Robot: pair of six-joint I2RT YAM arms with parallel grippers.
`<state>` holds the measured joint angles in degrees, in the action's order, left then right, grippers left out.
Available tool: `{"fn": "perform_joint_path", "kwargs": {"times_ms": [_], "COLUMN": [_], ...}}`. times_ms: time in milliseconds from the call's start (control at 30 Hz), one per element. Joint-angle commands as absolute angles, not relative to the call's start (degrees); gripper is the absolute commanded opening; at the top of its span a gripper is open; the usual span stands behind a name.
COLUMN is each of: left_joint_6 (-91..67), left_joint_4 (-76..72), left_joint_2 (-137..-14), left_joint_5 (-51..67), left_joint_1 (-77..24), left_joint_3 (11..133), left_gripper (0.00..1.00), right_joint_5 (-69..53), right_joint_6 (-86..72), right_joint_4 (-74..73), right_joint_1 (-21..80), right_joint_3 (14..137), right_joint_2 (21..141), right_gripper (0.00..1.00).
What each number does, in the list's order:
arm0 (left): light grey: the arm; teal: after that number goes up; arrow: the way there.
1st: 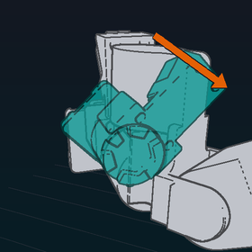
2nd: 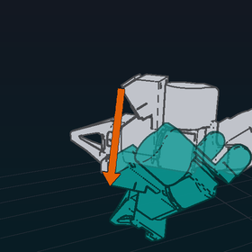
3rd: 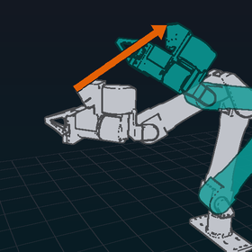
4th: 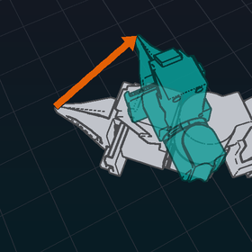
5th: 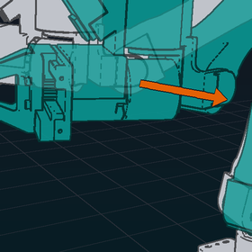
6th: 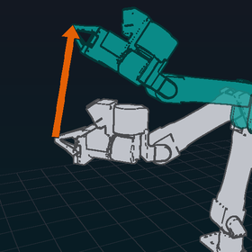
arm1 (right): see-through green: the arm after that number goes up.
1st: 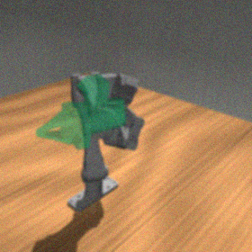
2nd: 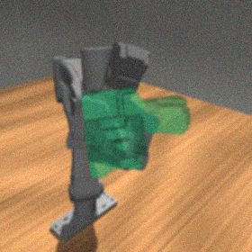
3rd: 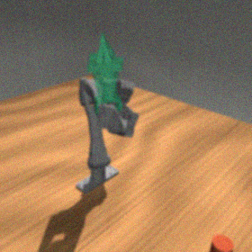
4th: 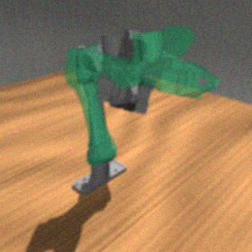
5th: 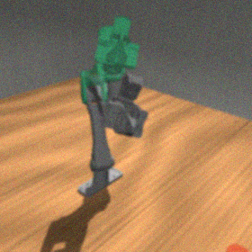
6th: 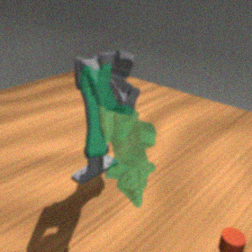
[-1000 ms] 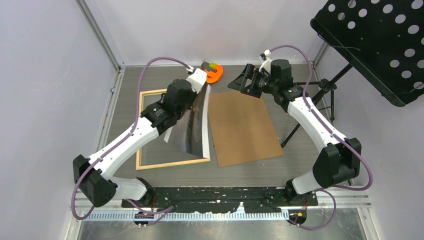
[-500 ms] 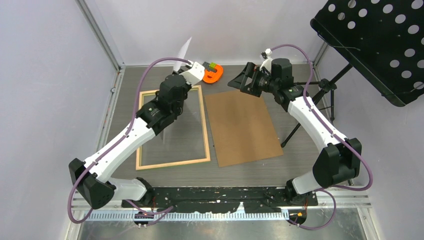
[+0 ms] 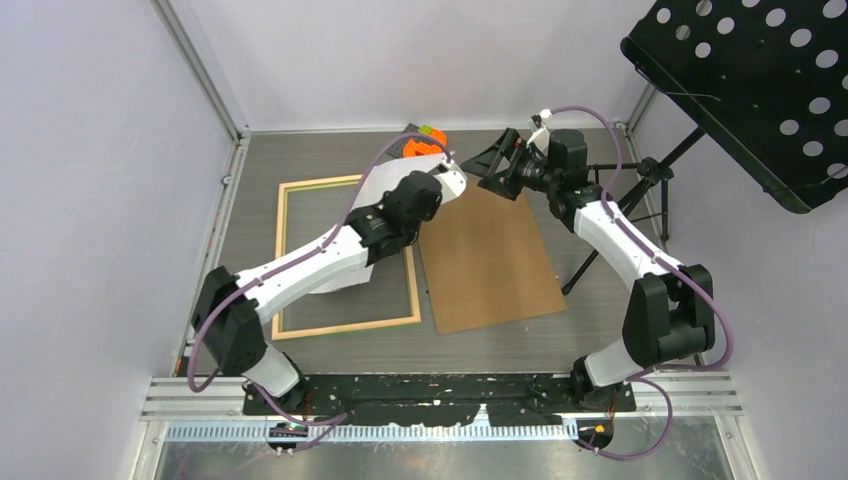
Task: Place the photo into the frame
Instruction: Turn over the photo from the photo frame.
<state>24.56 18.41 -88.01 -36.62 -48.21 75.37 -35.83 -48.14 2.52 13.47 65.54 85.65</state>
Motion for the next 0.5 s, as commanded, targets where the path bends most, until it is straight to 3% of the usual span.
{"fn": "perform_joint_path", "kwargs": {"times_ms": [0,467], "left_joint_6": [17.1,12.7], "left_joint_4": [21.8,23.9], "left_joint_2": [-91.2,-95.8], "left_joint_5": [-32.2,-30.9], "left_joint_1": [-48.4,-53.6], "left_joint_3": [79.2,80.9], "left_gripper": [0.00,0.00], "right_joint_5": [-37.4,-35.5], "right_joint_6": [-52.2,-53.2], "right_joint_4": [10.5,9.9], "right_joint_1": [13.2,13.8], "right_joint_3": [64.2,60.8], "right_joint_2": [87.0,90.4], "right_gripper": [0.96,0.97]}}
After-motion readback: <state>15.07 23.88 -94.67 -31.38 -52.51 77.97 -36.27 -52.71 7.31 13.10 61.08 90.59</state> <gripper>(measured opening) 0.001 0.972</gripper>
